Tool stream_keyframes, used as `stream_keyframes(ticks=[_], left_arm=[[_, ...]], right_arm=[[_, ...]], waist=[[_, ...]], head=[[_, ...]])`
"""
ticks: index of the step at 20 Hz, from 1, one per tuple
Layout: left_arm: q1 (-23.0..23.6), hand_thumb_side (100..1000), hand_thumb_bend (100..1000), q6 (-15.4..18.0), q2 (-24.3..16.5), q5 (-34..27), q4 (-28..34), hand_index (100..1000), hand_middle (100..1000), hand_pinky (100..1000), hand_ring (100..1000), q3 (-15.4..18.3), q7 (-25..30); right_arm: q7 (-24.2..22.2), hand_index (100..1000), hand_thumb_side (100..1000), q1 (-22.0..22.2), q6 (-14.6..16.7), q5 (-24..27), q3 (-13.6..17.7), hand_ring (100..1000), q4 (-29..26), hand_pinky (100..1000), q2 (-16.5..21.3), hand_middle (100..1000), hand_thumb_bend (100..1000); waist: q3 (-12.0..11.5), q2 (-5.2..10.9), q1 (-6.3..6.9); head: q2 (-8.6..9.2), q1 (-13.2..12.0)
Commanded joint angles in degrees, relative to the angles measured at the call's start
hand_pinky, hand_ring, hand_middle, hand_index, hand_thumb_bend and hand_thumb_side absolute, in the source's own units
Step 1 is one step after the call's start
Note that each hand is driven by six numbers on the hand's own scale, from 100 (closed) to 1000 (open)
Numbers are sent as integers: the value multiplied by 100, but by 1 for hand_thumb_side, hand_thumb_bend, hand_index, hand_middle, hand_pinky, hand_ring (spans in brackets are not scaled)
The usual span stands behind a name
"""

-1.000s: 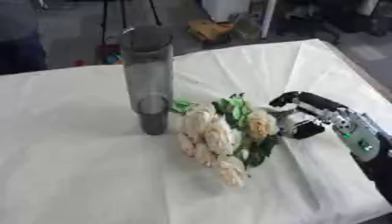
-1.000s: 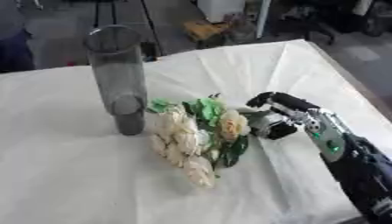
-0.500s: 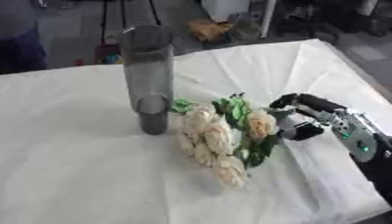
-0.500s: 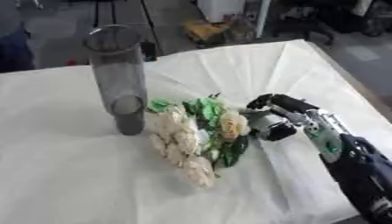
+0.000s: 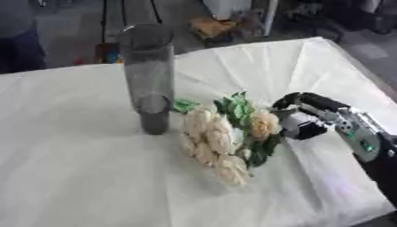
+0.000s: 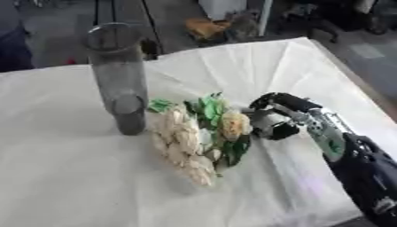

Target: Arrange flowers into the vase.

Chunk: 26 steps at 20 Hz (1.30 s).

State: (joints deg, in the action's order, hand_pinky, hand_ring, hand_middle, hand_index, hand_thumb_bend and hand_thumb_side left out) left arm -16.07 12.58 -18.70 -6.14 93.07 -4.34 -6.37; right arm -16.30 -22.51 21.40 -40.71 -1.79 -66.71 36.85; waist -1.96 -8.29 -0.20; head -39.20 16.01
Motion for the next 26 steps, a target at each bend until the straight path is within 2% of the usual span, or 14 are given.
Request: stream_keyframes(ticks=[1,12,26], left_arm=[[-52,1000,799,11,-116,3,81,876,899,791,1000,21,15],[-52,1000,799,11,-118,1,84,876,899,791,1000,22,16],[-48,1000,799,10,-122,-5,88,876,900,791,1000,23,14]], right_arm=[[31,838,272,-13,-2,-69,29,762,-31,872,149,691,403],[49,763,273,59,-3,-133,23,686,-94,852,178,589,393],[-48,745,285,48,34,-410,-47,678,144,845,157,586,372]], waist=[[8,68,2],[14,62,9],[5,59,9]], head=[[-25,20],[-34,36],[-39,59]])
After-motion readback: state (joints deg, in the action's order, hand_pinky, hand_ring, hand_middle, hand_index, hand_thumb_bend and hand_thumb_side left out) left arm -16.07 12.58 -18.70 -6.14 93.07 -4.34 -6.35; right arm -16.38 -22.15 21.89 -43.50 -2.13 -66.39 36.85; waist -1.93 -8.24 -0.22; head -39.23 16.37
